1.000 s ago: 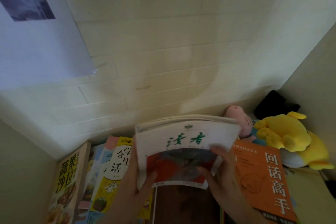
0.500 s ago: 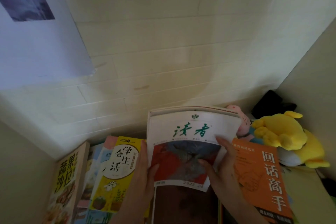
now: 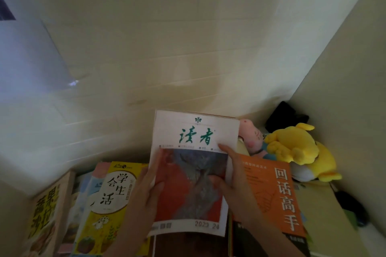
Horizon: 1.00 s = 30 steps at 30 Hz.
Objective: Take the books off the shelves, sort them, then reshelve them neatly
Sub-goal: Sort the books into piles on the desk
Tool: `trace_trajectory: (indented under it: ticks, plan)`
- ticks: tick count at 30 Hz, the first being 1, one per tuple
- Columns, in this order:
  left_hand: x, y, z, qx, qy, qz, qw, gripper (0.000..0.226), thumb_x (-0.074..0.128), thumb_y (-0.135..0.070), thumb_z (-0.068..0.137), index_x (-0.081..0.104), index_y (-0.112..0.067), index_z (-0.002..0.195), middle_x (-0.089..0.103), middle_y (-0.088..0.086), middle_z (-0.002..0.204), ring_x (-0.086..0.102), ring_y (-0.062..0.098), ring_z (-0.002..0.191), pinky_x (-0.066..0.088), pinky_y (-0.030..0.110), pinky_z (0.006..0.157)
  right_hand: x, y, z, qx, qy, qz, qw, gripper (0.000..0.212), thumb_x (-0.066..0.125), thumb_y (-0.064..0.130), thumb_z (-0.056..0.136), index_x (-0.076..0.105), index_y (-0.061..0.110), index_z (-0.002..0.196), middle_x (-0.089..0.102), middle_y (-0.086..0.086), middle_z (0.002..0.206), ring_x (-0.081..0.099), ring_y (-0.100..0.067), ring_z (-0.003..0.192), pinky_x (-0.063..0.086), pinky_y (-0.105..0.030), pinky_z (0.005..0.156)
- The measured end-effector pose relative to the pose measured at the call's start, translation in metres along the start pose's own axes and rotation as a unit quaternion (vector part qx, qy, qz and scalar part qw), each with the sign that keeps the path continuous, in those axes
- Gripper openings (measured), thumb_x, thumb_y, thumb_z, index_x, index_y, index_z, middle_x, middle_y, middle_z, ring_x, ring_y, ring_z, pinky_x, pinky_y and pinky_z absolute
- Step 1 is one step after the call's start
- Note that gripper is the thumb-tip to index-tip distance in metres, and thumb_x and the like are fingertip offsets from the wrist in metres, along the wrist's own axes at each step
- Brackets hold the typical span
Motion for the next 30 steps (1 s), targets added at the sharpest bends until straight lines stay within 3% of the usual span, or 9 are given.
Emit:
trace_trajectory:
  ticks: [2,4,7,10,15,17,21,27,30]
  plan:
    - [0.007,0.005,0.004,-0.027,0.036,-0.04,0.998,0.077,0.052,-0.002,0.093,0.036,-0.071,0.123,0.047,-0.039,0.126,0.047,-0.005,0.121,0.046,0.025,0.098,-0.012,-0.002,-0.002,0.049,0.01,0.042,0.998,0.069,0.069,0.005,0.084,0.044,0.051,0.129,0.038,0.019,0.137,0.047,-0.012,0.124,0.059,-0.034,0.082]
    - [0.015,0.006,0.005,-0.066,0.058,-0.067,0.994,0.075,0.055,0.001,0.091,0.043,-0.066,0.123,0.05,-0.018,0.137,0.053,0.01,0.122,0.05,0.042,0.094,-0.027,-0.007,-0.006,0.071,0.01,0.042,0.997,0.068,0.07,0.004,0.083,0.045,0.048,0.13,0.04,0.017,0.138,0.048,-0.01,0.124,0.058,-0.03,0.083]
    - [0.031,-0.003,0.005,-0.097,0.089,-0.09,0.987,0.067,0.064,-0.003,0.086,0.048,-0.058,0.121,0.055,-0.012,0.13,0.064,0.001,0.094,0.059,0.03,0.074,-0.047,-0.015,-0.016,0.099,0.011,0.013,0.995,0.066,0.071,0.008,0.083,0.044,0.043,0.132,0.04,0.016,0.136,0.047,-0.001,0.118,0.053,-0.015,0.078]
    - [0.048,-0.016,0.001,-0.114,0.131,-0.101,0.98,0.066,0.07,-0.003,0.081,0.047,-0.053,0.118,0.057,-0.021,0.115,0.065,-0.005,0.086,0.056,0.02,0.067,-0.066,-0.023,-0.024,0.113,0.007,-0.024,0.993,0.066,0.073,0.011,0.081,0.044,0.039,0.133,0.04,0.011,0.137,0.049,-0.003,0.117,0.053,-0.016,0.082]
    - [0.079,-0.022,-0.008,-0.131,0.19,-0.093,0.969,0.071,0.068,0.0,0.081,0.042,-0.046,0.129,0.058,-0.027,0.103,0.064,-0.01,0.084,0.054,0.015,0.073,-0.101,-0.043,-0.038,0.159,-0.018,0.051,0.986,0.062,0.075,0.009,0.07,0.059,0.043,0.12,0.046,0.001,0.138,0.059,-0.013,0.107,0.059,-0.025,0.066]
    - [0.093,-0.02,-0.012,-0.142,0.208,-0.103,0.962,0.073,0.067,0.0,0.081,0.042,-0.043,0.134,0.06,-0.025,0.105,0.064,-0.008,0.089,0.054,0.016,0.078,-0.11,-0.049,-0.044,0.179,-0.023,0.062,0.982,0.061,0.073,0.001,0.07,0.06,0.038,0.117,0.045,0.001,0.139,0.058,-0.01,0.103,0.057,-0.021,0.06]
    - [0.111,-0.022,-0.021,-0.155,0.232,-0.102,0.955,0.074,0.067,-0.005,0.082,0.037,-0.043,0.137,0.061,-0.013,0.119,0.061,0.001,0.104,0.053,0.023,0.089,-0.125,-0.054,-0.053,0.209,-0.003,0.048,0.977,0.065,0.084,0.025,0.057,0.062,0.042,0.116,0.052,-0.001,0.135,0.061,-0.017,0.103,0.059,-0.025,0.061]
    - [0.133,-0.03,-0.03,-0.144,0.255,-0.1,0.951,0.076,0.066,-0.004,0.084,0.034,-0.041,0.141,0.055,-0.013,0.126,0.057,0.001,0.107,0.05,0.021,0.093,-0.144,-0.052,-0.064,0.229,-0.004,0.064,0.971,0.077,0.091,0.032,0.041,0.063,0.037,0.112,0.056,-0.003,0.13,0.069,-0.012,0.087,0.058,-0.026,0.057]
    - [0.135,-0.025,-0.031,-0.146,0.252,-0.092,0.952,0.077,0.066,-0.004,0.083,0.034,-0.038,0.144,0.053,-0.01,0.132,0.055,0.004,0.114,0.048,0.025,0.097,-0.141,-0.054,-0.068,0.241,-0.005,0.06,0.969,0.078,0.096,0.045,0.034,0.067,0.046,0.107,0.057,0.001,0.127,0.067,-0.017,0.093,0.059,-0.029,0.059]
Point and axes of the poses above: each hand's wrist, its own z-axis towards the middle knuckle, its own x-axis out of the palm, y = z × x, the point moved 4 cm from there along z, towards the middle knuckle
